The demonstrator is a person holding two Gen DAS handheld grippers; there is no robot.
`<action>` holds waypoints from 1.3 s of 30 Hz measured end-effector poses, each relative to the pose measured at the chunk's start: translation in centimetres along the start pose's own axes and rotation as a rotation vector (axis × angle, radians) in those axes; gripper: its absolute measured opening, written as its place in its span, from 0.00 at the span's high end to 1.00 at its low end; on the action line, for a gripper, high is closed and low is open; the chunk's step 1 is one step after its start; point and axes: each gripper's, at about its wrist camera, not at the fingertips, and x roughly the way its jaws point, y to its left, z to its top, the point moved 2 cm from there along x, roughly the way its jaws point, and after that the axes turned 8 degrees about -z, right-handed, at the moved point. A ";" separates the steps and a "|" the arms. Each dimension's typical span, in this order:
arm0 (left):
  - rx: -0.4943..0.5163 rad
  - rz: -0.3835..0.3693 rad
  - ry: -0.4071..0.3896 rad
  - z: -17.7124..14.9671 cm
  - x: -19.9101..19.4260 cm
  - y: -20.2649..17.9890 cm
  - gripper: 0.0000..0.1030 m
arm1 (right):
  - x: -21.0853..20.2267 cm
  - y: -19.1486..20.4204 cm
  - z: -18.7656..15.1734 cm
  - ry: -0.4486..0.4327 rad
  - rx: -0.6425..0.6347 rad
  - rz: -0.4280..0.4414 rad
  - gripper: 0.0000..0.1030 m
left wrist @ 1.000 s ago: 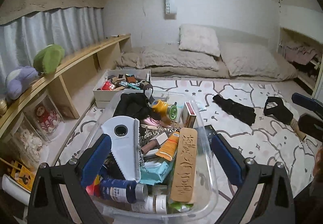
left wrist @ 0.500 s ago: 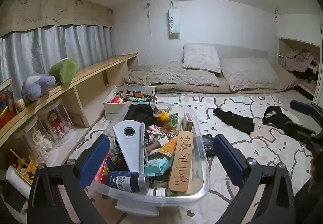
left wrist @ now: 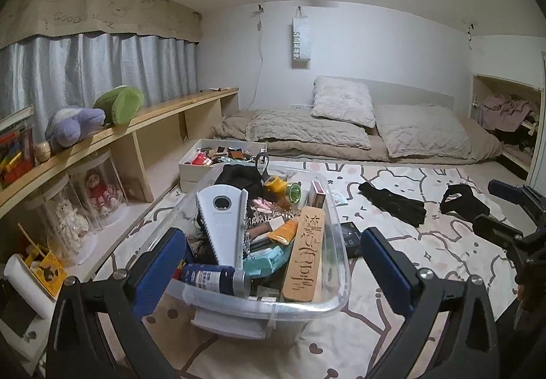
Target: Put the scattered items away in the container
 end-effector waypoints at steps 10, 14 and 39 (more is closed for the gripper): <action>-0.016 0.009 0.028 -1.9 -0.1 0.8 0.00 | 0.1 1.0 -1.4 0.008 -0.043 -0.016 0.00; -0.012 0.003 0.034 -2.3 -0.3 0.7 0.00 | 0.2 0.6 -2.0 0.030 -0.014 -0.019 0.00; -0.007 -0.014 0.040 -2.8 -0.4 0.1 0.00 | -0.4 -0.6 -2.2 0.027 0.027 -0.060 0.00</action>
